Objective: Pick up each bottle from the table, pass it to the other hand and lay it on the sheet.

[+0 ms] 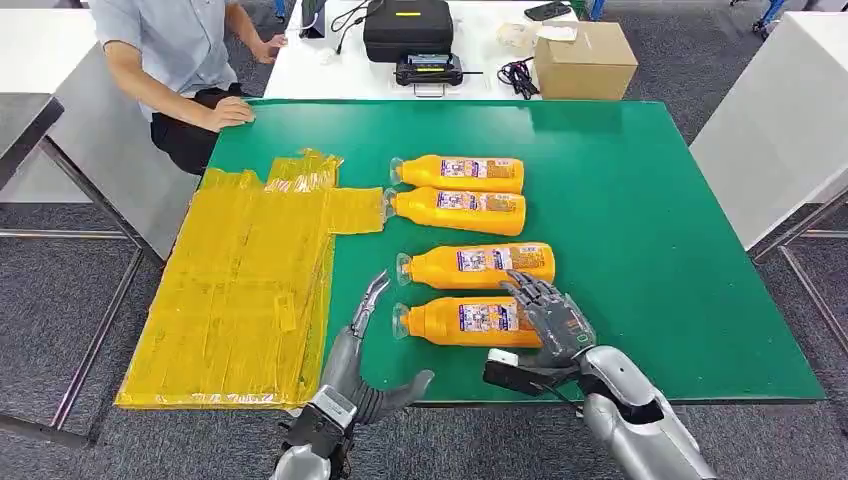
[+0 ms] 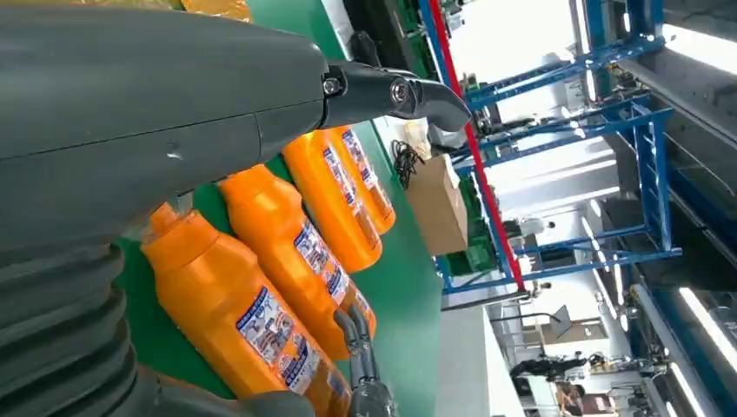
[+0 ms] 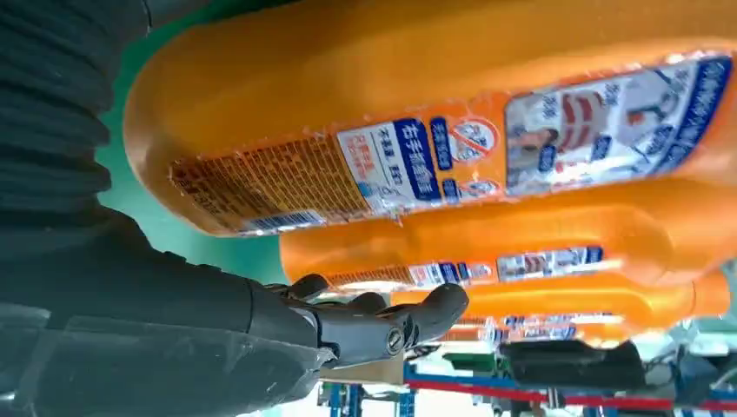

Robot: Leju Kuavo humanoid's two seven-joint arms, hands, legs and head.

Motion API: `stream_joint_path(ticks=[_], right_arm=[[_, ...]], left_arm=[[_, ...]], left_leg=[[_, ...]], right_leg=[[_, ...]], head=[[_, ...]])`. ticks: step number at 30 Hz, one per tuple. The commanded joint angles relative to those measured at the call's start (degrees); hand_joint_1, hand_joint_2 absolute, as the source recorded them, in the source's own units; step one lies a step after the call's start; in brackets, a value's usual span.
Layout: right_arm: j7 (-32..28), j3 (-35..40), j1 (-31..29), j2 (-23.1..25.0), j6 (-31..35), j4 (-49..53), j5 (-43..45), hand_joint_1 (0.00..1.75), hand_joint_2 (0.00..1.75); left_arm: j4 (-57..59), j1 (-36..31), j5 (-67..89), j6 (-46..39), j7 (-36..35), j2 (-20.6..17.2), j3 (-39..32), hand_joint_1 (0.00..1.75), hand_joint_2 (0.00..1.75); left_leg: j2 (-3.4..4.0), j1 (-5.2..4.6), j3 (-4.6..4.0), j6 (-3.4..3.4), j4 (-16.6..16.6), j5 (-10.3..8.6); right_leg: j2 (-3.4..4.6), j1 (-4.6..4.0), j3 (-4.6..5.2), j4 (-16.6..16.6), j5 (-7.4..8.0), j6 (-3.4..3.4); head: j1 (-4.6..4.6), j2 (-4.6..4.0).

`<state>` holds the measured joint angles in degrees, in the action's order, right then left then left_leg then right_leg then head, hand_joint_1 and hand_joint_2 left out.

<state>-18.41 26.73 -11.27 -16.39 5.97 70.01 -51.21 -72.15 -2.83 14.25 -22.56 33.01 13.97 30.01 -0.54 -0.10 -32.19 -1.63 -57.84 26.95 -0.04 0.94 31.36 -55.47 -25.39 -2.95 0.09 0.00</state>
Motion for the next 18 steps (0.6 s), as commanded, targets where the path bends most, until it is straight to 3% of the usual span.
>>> stream_joint_path(ticks=[1,18], right_arm=[[0.9,5.2,-3.5,-4.1,-4.2,-0.5,2.4,0.0,1.75],[3.9,10.0,-8.4,-8.8,-12.8,-5.7,7.7,0.0,1.75]], left_arm=[[1.4,-1.7,0.1,0.4,-0.3,-2.0,1.0,0.0,1.75],[4.0,-2.9,-1.4,0.2,0.8,-1.7,2.3,0.0,1.75]], left_leg=[[0.17,0.02,0.09,0.09,0.0,0.03],[0.09,-0.01,0.09,0.05,0.0,-0.01]], right_leg=[[0.12,-0.03,-0.03,0.0,0.01,0.13],[0.06,0.0,-0.07,0.0,0.04,0.07]], head=[[0.0,0.0],[-0.02,0.0]])
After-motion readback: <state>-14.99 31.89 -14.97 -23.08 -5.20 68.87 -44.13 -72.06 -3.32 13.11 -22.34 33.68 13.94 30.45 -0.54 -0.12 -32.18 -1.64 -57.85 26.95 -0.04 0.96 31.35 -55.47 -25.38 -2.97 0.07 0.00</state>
